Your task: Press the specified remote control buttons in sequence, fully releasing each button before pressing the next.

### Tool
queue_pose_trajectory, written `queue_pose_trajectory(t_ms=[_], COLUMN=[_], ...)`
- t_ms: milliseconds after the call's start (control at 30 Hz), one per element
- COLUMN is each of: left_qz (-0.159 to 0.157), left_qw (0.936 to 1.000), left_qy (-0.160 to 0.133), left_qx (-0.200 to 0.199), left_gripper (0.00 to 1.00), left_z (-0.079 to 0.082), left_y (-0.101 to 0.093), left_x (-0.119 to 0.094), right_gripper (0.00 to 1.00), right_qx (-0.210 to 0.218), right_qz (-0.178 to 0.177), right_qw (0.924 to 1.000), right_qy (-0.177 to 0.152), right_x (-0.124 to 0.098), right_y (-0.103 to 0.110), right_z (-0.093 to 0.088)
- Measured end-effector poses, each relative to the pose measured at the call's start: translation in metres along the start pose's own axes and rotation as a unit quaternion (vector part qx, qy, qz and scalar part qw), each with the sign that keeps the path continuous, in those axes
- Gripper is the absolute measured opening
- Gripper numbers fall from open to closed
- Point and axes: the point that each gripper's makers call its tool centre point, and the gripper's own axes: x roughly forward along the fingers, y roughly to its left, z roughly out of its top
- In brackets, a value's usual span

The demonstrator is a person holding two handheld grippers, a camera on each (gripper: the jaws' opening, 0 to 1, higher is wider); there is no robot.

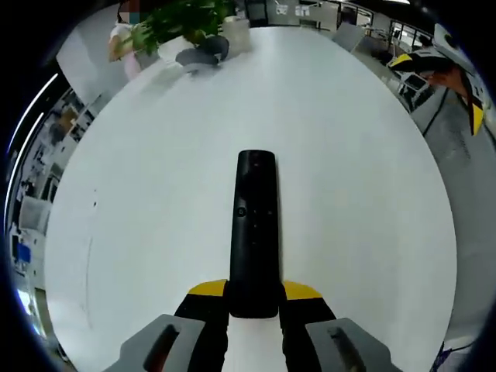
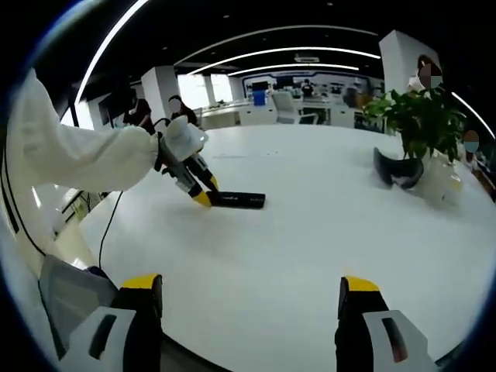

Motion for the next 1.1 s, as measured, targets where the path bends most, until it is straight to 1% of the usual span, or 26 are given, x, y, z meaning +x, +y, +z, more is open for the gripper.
queue_pose_trajectory(t_ms=[100,200,633,833,1100], left_qz=[0.008,0.005,0.006,0.011,0.018], left_qw=[1.0000,1.0000,0.9996,0.9996,0.9993], left_qy=[0.002,0.003,0.015,0.019,0.024], left_qx=[0.003,0.001,0.021,0.020,0.024], left_gripper=[0.24,0.24,0.24,0.24,0.24], left_z=[-0.001,0.001,0.011,0.011,0.011], left_y=[0.010,0.017,0.044,0.062,0.081], left_x=[0.001,0.002,0.008,0.009,0.010], right_gripper=[0.95,0.94,0.94,0.94,0.94], right_qx=[0.002,0.005,0.021,0.023,0.021], right_qz=[0.000,-0.001,-0.015,-0.016,-0.016], right_qw=[1.0000,1.0000,0.9997,0.9996,0.9996], right_qy=[0.000,0.002,0.005,0.008,0.013], right_x=[0.001,0.002,0.001,0.002,0.002], right_y=[0.000,-0.002,-0.011,-0.012,-0.011], right_z=[0.000,-0.001,-0.005,-0.006,-0.008])
